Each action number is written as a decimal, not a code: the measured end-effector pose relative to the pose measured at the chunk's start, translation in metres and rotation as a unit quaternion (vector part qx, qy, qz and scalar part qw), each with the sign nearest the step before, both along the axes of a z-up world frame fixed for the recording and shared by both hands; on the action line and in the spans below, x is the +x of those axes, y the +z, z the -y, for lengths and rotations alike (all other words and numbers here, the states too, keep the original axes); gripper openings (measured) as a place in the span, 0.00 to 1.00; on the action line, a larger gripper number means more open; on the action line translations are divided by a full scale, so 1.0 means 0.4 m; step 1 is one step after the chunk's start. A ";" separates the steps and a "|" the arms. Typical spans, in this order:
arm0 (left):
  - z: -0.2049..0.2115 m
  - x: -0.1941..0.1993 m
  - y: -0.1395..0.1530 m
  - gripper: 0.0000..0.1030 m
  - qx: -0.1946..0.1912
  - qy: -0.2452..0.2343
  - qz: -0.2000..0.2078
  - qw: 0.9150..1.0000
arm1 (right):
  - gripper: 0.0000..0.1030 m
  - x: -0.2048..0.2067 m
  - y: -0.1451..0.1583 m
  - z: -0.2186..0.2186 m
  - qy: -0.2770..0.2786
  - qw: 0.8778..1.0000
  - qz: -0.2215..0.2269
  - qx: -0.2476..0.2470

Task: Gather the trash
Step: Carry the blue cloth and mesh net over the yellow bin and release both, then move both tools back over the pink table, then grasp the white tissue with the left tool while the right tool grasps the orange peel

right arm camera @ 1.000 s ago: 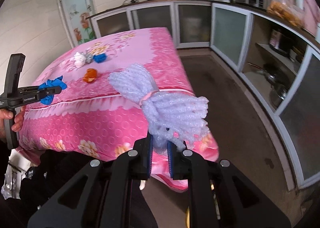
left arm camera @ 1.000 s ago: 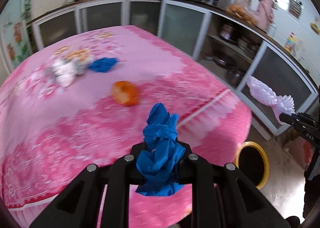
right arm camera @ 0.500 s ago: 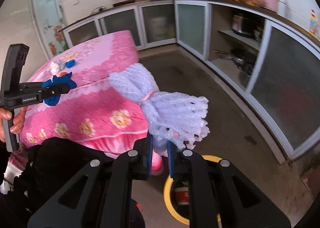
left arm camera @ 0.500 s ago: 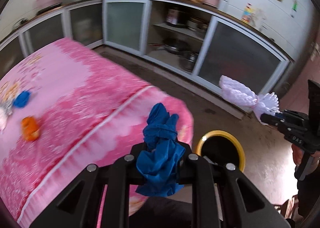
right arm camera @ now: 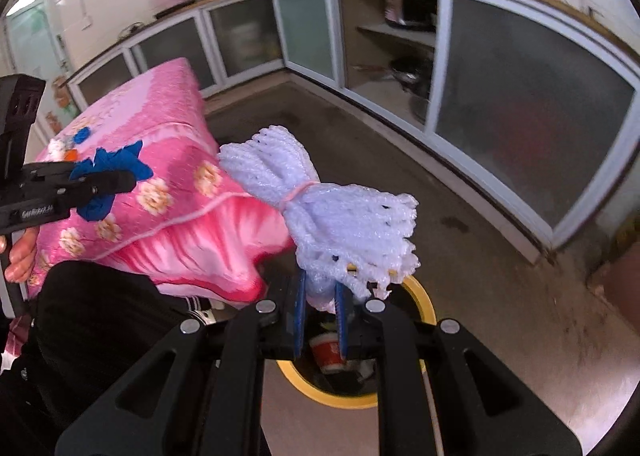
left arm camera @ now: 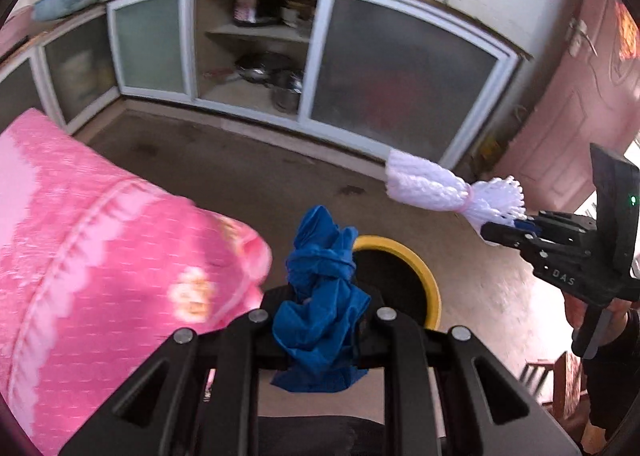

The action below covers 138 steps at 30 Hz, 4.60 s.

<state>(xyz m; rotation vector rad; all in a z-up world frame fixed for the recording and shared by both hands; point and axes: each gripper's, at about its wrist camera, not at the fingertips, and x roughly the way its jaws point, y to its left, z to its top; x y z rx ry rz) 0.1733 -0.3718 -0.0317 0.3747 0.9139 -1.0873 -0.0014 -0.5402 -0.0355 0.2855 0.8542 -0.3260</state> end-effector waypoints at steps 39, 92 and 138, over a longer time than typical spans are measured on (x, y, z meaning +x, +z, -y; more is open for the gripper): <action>0.349 -0.113 -0.348 0.22 0.125 -0.063 -0.072 0.987 | 0.13 -0.046 -0.380 0.120 -0.107 0.975 -0.166 0.104; -0.987 0.479 0.161 0.92 -0.012 0.401 0.137 0.906 | 0.63 0.782 0.091 -0.852 0.399 0.914 0.077 0.012; -1.068 0.805 0.025 0.27 -0.001 0.460 0.022 0.888 | 0.08 1.026 0.037 -0.949 0.400 0.914 -0.003 0.066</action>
